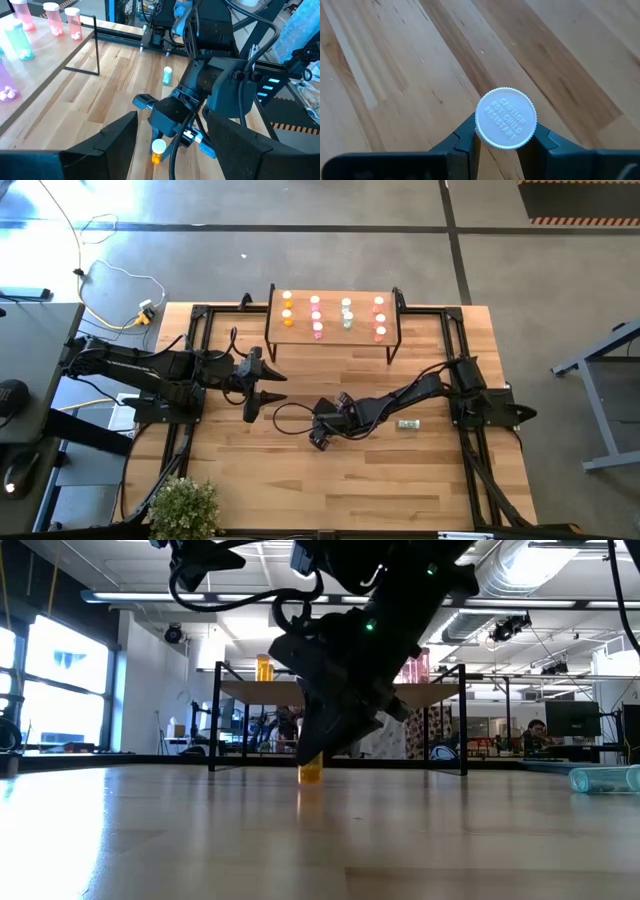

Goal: Pick and place medicine bottles onto shelf by color
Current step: Put the orange medicine bottle on the shelf aligned with the other orange medicine bottles

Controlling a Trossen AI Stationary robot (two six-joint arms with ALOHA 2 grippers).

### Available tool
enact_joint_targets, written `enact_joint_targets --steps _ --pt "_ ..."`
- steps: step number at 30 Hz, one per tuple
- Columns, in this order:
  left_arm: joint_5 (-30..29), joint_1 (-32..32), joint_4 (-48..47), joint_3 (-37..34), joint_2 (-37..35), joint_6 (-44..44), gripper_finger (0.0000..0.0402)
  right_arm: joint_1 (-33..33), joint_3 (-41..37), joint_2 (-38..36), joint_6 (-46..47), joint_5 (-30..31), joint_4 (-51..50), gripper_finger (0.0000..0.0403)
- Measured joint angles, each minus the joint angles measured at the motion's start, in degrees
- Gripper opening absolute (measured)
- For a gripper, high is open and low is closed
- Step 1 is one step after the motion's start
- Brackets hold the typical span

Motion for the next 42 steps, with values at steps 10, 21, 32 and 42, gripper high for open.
enact_joint_targets --steps 10,21,32,42 --pt "0.04 0.0 0.0 0.0 0.0 1.49 0.0232 -0.42 0.0 -0.07 0.82 -2.88 -1.11 0.0091" --pt "0.0 0.0 0.0 0.0 0.0 1.49 0.0232 -0.35 0.0 -0.07 2.9 -3.39 -1.34 0.0138" --pt "-0.05 0.01 -0.02 0.0 0.02 1.49 0.0232 -0.31 0.0 -0.07 6.97 -7.35 -1.28 0.0154" --pt "-0.04 0.0 -0.43 0.0 0.02 1.75 0.0232 0.96 0.0 -1.35 14.74 -15.07 -3.77 0.0154"
